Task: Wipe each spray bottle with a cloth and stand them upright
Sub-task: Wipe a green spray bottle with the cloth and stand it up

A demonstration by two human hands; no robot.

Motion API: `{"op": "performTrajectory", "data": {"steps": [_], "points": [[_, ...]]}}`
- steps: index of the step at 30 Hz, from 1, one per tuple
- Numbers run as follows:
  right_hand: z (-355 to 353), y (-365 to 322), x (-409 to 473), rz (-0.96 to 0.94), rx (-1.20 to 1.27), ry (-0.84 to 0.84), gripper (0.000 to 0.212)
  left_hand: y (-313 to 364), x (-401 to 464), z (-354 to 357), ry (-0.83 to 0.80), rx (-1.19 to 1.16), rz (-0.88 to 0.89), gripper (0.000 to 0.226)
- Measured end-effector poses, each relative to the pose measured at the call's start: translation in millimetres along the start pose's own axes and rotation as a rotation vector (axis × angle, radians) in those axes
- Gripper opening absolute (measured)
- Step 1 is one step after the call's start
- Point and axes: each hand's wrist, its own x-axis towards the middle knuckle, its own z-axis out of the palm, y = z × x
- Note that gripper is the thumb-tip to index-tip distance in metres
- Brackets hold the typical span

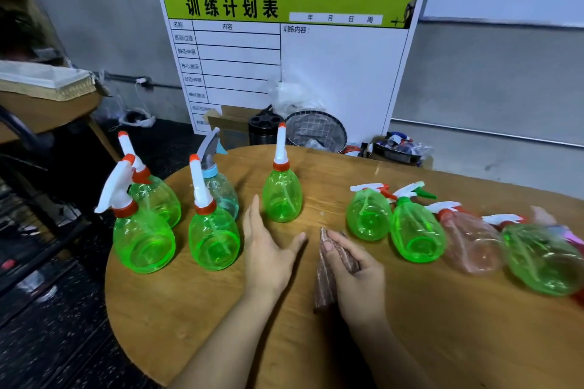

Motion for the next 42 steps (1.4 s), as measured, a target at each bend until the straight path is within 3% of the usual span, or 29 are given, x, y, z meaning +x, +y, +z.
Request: {"op": "performTrajectory", "data": {"steps": [8, 15, 20, 29, 36, 42], "points": [[-72.2, -11.2, -13.1, -0.019, -0.071, 0.089, 0.025, 48.7, -35.1, 25.0, -0.167, -0.016, 0.109, 0.117], [-131.7, -18.6, -22.5, 0.037, -0.043, 0.152, 0.023, 89.4, -32.5, 76.4, -0.337, 0.162, 0.275, 0.118], [-139.4, -15.5, -22.7, 0.021, -0.05, 0.173, 0.022, 92.9, -23.3, 93.3, -0.361, 0.286, 0.26, 0.109], [-138.5, -12.4, -22.3, 0.0, -0.053, 0.179, 0.029, 73.0, -11.3, 90.5, -0.259, 0.262, 0.281, 0.085], [-135.3, -21.8, -22.1, 0.002, -0.088, 0.182, 0.025, 81.9, -32.4, 44.0, -0.129, -0.102, 0.233, 0.075], [-99.9, -78.1, -37.6, 0.068, 0.161, 0.215, 0.019, 114.8, -87.3, -10.7, -0.187, -0.609, 0.024, 0.065]]}}
